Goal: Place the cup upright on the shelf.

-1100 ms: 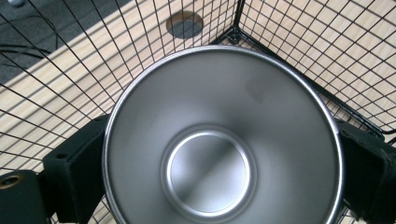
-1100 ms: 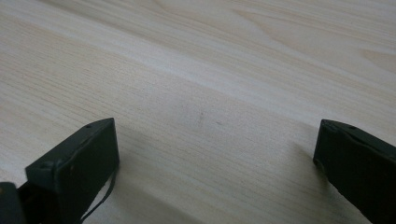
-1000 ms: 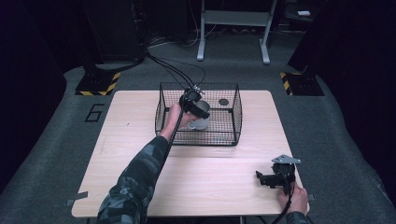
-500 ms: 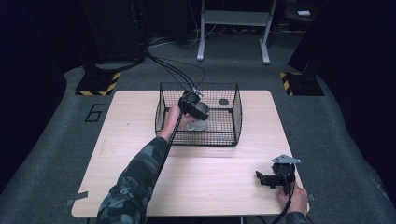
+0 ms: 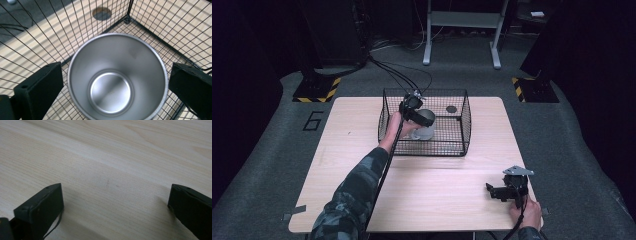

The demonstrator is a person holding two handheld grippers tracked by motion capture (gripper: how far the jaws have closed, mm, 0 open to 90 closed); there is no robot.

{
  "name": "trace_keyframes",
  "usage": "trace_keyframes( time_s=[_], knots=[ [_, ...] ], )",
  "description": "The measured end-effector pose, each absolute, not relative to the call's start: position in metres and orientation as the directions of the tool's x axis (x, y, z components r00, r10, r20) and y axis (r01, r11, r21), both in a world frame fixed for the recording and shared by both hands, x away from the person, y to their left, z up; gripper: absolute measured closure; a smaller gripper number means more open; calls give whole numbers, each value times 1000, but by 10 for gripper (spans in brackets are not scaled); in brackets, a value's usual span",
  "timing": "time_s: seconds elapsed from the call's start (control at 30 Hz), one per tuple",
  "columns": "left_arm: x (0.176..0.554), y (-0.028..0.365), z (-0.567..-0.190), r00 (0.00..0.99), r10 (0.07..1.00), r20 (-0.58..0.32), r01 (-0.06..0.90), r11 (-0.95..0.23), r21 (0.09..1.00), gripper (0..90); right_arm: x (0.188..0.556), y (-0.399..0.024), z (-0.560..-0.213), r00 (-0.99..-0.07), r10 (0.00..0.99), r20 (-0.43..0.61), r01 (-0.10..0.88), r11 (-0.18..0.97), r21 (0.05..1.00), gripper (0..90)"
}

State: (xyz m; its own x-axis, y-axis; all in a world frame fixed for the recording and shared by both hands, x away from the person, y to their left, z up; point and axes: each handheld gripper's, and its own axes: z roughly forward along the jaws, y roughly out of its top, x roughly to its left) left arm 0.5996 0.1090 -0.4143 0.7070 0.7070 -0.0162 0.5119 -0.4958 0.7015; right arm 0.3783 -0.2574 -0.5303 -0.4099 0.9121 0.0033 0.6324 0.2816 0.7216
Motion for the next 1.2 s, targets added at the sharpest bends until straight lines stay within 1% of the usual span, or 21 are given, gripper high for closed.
trace_keyframes(
  time_s=[0.13, 0.33, 0.53, 0.6, 0.7, 0.83, 0.87, 1.03, 1.2],
  knots=[
    [589, 115, -394, 726, 687, 17, 465, -509, 724, 3, 378, -258, -530, -415, 910, -6, 632, 293, 718, 0],
    [573, 122, -375, 734, 679, 3, 448, -488, 749, 2, 378, -258, -530, -415, 910, -8, 630, 294, 718, 0],
    [555, 130, -361, 743, 669, 16, 414, -478, 775, 2, 378, -258, -530, -416, 910, -8, 630, 294, 718, 0],
    [543, 135, -354, 751, 660, 26, 395, -480, 783, 2, 378, -258, -530, -416, 910, -8, 630, 294, 718, 0],
    [534, 138, -351, 757, 652, 36, 383, -488, 784, 2, 378, -258, -530, -415, 910, -8, 630, 294, 718, 0],
    [510, 148, -347, 774, 631, 54, 355, -502, 788, 2, 378, -258, -530, -416, 910, -8, 630, 294, 718, 0],
    [510, 148, -347, 774, 631, 54, 355, -502, 788, 3, 378, -258, -530, -416, 910, -8, 630, 294, 718, 0],
    [483, 165, -348, 779, 620, 89, 320, -516, 794, 9, 378, -258, -530, -416, 909, -8, 630, 294, 719, 0],
    [466, 180, -352, 779, 619, 102, 319, -531, 785, 10, 378, -258, -530, -416, 910, -8, 630, 294, 718, 0]
  ],
)
